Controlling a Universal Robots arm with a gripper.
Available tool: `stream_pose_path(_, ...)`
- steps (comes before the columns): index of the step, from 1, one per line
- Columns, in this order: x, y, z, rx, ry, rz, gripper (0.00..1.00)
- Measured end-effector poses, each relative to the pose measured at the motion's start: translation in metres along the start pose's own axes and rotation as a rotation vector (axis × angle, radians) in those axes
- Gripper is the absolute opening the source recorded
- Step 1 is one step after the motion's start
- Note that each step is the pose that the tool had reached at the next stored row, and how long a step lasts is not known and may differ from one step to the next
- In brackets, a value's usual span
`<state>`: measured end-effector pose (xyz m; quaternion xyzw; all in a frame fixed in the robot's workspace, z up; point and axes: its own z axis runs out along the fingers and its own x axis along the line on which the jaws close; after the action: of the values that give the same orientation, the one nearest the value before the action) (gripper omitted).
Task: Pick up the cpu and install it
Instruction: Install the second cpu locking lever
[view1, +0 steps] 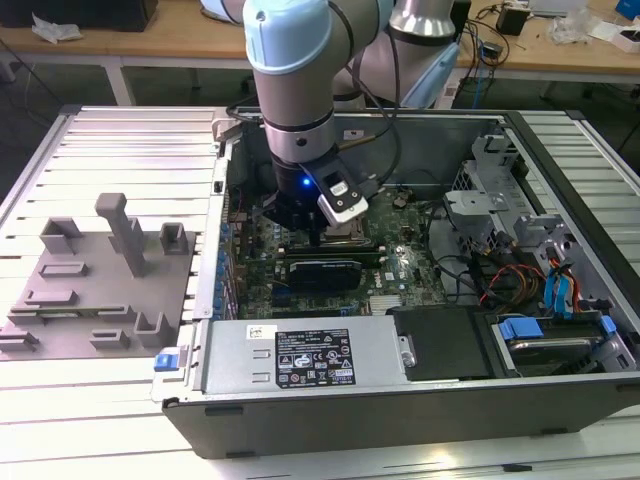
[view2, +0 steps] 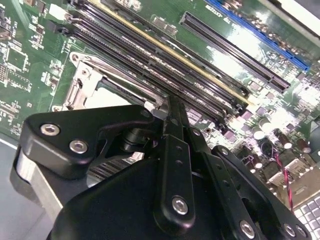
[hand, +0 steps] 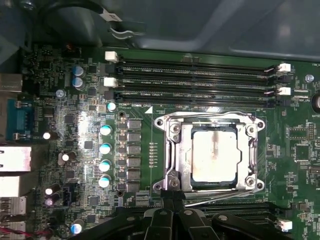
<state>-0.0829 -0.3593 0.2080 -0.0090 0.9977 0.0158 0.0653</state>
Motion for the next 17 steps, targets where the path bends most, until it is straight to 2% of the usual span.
stream_pose_path(1, -0.0019, 0.0, 0.0003, -0.0003, 0.0029, -0.001, 0.11)
stream_pose_path(9, -0.0019, -0.0035, 0.0001, -0.001, 0.004, -0.008, 0.11)
stream_pose_path(17, -0.0019, -0.0074, 0.0, -0.0017, 0.0138, -0.01, 0.11)
